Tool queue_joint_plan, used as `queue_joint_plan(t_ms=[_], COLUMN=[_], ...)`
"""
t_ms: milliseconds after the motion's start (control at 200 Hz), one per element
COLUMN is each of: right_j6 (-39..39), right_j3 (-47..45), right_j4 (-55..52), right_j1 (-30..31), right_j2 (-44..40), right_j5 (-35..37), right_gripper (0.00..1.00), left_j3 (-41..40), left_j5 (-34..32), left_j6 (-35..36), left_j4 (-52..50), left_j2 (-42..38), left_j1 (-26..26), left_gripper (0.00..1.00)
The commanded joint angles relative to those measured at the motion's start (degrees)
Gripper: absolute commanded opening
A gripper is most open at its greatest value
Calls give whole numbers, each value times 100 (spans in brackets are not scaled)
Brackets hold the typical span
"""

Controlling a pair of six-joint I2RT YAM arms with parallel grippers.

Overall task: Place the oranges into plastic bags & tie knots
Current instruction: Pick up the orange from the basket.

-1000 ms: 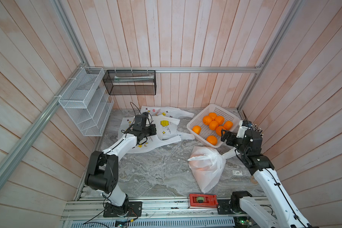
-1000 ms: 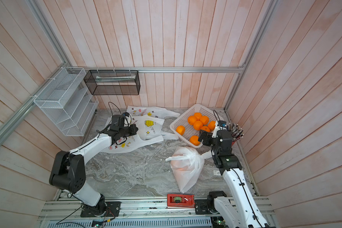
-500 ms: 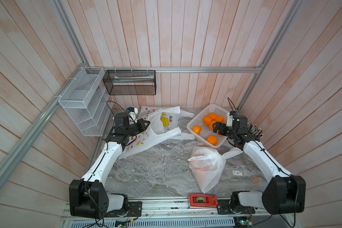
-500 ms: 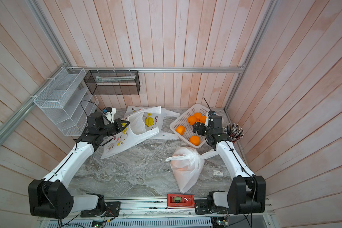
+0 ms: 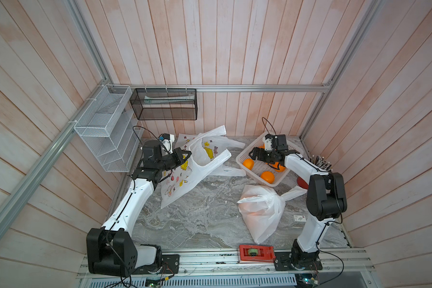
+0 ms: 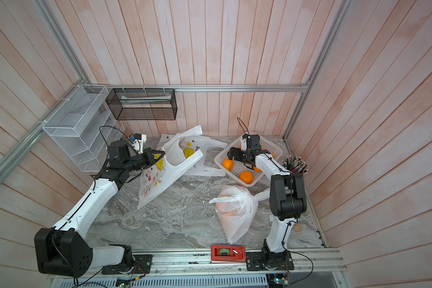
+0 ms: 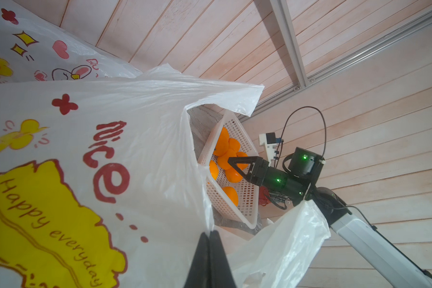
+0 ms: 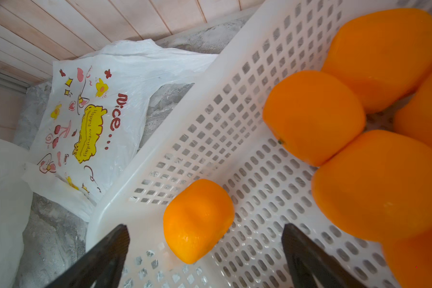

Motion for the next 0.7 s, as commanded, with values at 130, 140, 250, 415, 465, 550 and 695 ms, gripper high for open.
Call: queue_joint_plan(t_ms=[130,140,250,415,465,550,695], right_j6=[-194,-185,-105,-104,-115,-168,-165], right_j3=[848,864,930,811,804,908,803], right_j4=[-665,-682,-821,-891,-889,-1025,-918], right_j1=[239,234,240,242,242,242,219], right_j2=[880,908,1131,1255,1288,1374,1122], right_j5=[-385,-385,-443,-368,-340,-325,-268], right_gripper=[91,90,84,81,81,75,54], left_j3=[185,186,177,192,186,194,189], left_j5=[98,98,90,67,59,80,76], left_j6=[68,67,68,93,89,76,76], left_j4=[29,32,27,15,15,9,-8], left_j2=[72,72,64,72,79,83,70], left_j1=[44,44,48,58,57,54,49], left_gripper=[0,0,0,0,0,0,0])
